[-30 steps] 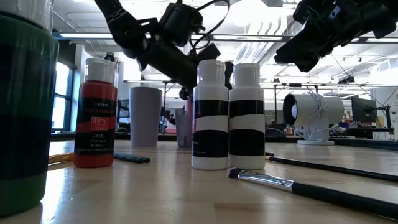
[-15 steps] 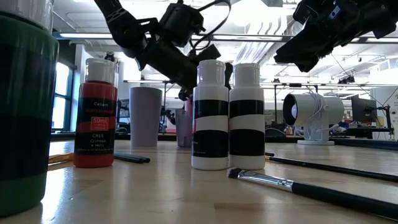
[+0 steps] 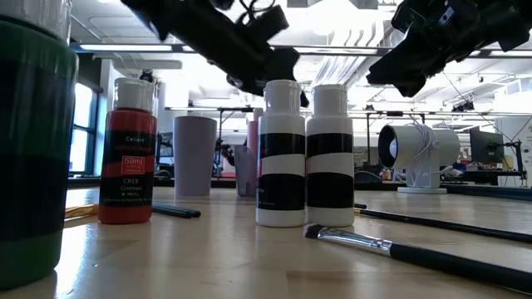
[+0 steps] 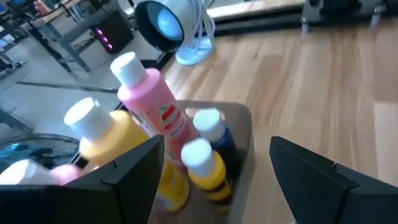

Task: Pick & Place Paint Supplies
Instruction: Put the small red paint bottle into the gray bin

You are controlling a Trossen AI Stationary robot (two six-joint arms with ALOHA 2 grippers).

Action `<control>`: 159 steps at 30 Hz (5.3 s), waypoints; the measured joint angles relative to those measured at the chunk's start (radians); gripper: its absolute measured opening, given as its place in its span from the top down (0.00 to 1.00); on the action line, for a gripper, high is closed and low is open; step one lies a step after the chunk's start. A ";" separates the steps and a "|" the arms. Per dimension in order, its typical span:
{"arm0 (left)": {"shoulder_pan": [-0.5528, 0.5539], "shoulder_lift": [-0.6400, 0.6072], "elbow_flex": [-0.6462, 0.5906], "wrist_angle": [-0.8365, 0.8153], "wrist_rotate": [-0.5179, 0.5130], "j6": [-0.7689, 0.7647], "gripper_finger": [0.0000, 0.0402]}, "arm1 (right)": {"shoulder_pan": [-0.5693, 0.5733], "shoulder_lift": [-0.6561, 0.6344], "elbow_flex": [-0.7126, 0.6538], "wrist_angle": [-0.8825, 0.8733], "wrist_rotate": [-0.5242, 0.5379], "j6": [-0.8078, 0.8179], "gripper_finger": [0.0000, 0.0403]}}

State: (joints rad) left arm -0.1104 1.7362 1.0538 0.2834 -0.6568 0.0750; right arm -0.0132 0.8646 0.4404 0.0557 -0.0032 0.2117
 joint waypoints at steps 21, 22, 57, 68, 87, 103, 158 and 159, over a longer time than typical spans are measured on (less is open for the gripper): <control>-0.141 -0.210 -0.019 -0.383 -0.195 -0.082 0.28 | 0.000 0.000 0.000 0.000 0.000 0.001 0.74; -0.141 -0.212 -0.037 -0.362 -0.195 -0.083 0.28 | 0.000 0.000 0.000 0.000 0.000 0.001 0.74; -0.185 -0.745 -0.707 0.304 -0.004 -0.150 0.28 | 0.000 0.011 0.000 0.029 0.004 0.002 0.74; -0.185 -0.745 -0.706 0.387 -0.004 -0.209 0.28 | 0.000 0.011 0.000 0.028 0.004 0.002 0.74; -0.237 -0.779 -0.706 0.169 0.533 0.108 0.28 | 0.000 0.011 0.000 0.007 0.004 0.002 0.74; -0.237 -0.778 -0.706 0.154 0.535 -0.031 0.28 | 0.000 0.011 0.000 0.009 0.004 0.002 0.74; -0.237 -0.768 -0.708 0.050 0.845 0.019 0.28 | 0.000 0.011 0.000 0.024 0.083 0.081 0.75; -0.237 -0.768 -0.708 0.050 0.841 -0.004 0.28 | 0.000 0.011 0.000 0.025 0.083 0.077 0.75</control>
State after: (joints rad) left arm -0.3473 0.9680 0.3458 0.3337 0.1839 0.0706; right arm -0.0132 0.8761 0.4404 0.0806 0.0802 0.2887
